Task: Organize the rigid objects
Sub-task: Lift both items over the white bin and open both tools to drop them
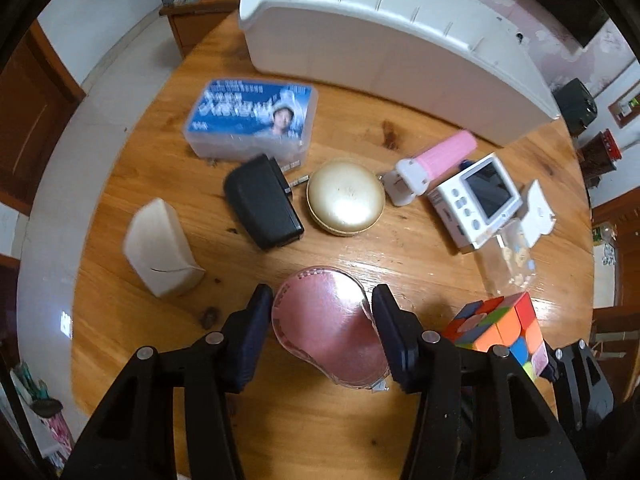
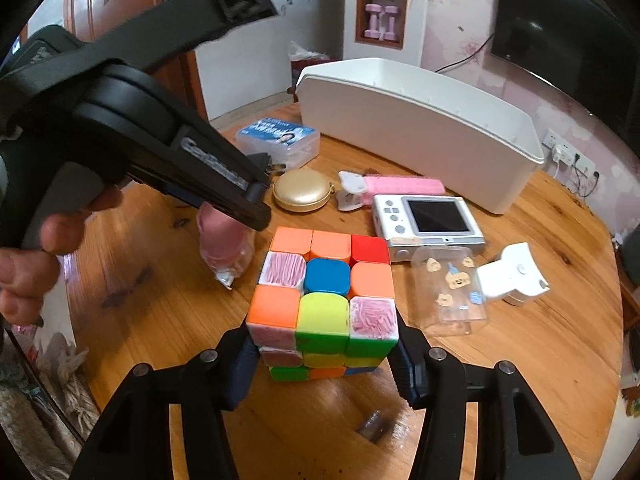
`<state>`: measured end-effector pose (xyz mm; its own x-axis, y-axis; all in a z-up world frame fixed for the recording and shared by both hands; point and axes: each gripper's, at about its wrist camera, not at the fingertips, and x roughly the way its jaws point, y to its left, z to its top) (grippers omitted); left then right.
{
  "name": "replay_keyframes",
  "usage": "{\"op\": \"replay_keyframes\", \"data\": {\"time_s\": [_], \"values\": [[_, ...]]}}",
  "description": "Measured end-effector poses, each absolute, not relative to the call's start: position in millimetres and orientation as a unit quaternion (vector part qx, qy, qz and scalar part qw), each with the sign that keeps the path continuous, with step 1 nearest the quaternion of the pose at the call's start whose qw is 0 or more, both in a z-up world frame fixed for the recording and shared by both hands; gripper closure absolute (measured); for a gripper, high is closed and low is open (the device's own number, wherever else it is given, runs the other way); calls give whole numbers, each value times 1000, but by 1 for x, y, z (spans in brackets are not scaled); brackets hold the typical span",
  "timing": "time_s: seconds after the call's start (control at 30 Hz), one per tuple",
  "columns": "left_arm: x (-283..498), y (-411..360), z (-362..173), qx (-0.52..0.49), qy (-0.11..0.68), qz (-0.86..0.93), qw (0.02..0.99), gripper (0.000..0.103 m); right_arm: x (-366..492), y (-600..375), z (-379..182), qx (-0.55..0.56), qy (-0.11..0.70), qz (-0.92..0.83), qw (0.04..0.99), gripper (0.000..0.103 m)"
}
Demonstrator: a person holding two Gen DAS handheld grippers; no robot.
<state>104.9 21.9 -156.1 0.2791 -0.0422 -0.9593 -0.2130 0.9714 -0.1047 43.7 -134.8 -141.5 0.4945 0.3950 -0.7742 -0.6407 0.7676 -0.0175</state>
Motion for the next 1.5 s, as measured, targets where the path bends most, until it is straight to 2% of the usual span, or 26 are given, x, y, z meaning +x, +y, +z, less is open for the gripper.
{"op": "replay_keyframes", "data": {"time_s": [0.27, 0.6, 0.73, 0.87, 1.07, 1.23, 1.5], "values": [[121, 22, -82, -82, 574, 25, 814, 48, 48, -149, -98, -144, 387, 261, 873, 46], [177, 40, 48, -33, 488, 32, 872, 48, 113, -166, 55, -120, 295, 175, 932, 46], [211, 49, 71, -27, 470, 48, 881, 48, 152, -157, 105, -102, 270, 144, 946, 46], [257, 57, 69, -23, 467, 51, 883, 48, 198, -143, 129, -78, 274, 119, 951, 46], [322, 62, 26, -17, 489, 54, 871, 48, 282, -119, 97, -43, 338, 98, 935, 46], [367, 64, -30, -30, 517, 44, 854, 48, 337, -105, 28, -33, 410, 85, 908, 46], [399, 51, -84, -2, 530, 22, 847, 48, 384, -89, -74, -34, 496, 81, 864, 46]]}}
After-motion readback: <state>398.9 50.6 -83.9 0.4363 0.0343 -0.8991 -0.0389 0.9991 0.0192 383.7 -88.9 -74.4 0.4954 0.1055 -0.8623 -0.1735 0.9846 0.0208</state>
